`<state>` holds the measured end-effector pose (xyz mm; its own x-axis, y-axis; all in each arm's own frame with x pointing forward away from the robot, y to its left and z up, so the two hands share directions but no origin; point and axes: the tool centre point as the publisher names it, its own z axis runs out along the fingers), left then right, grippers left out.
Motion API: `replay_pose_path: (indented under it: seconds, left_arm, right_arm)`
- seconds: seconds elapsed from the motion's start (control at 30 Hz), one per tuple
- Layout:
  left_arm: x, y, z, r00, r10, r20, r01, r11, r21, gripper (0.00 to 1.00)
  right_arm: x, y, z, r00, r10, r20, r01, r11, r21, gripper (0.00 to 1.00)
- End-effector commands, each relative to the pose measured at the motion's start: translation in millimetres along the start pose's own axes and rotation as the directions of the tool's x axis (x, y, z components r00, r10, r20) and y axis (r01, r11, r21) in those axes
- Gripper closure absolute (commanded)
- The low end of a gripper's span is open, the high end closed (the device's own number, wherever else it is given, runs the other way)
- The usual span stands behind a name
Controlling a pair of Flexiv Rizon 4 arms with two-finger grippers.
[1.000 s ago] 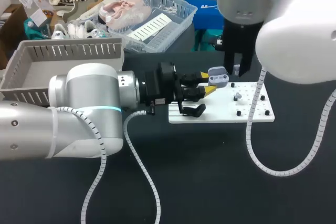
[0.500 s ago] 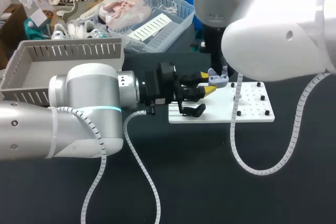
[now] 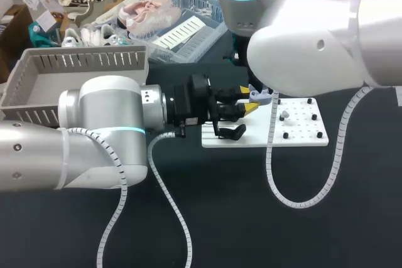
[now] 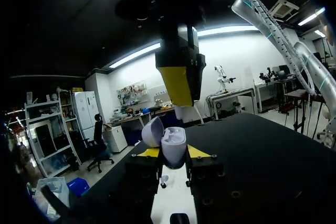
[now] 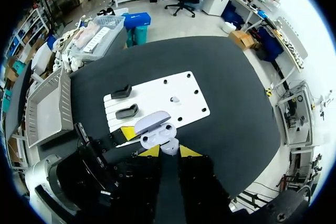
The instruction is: Pick up each earbud case from the left stands, insert the matching earbuds, close the lid, and place the case in the box.
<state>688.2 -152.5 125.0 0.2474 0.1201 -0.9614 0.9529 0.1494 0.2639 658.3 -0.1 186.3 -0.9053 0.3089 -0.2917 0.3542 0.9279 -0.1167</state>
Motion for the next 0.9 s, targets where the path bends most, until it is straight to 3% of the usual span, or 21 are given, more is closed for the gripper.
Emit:
replay_pose_path:
  seconds: [0.03,0.9]
  left_arm:
    - [0.6,-0.5,1.0,1.0,0.002,0.001,-0.002,1.0,-0.006,1.0]
    - [0.6,-0.5,1.0,1.0,0.002,0.001,-0.002,1.0,-0.006,1.0]
  right_arm:
    - [-2.3,3.2,2.5,1.0,0.004,-0.002,-0.004,1.0,0.012,1.0]
    - [-9.2,2.6,10.8,1.0,0.014,-0.025,-0.014,1.0,-0.011,1.0]
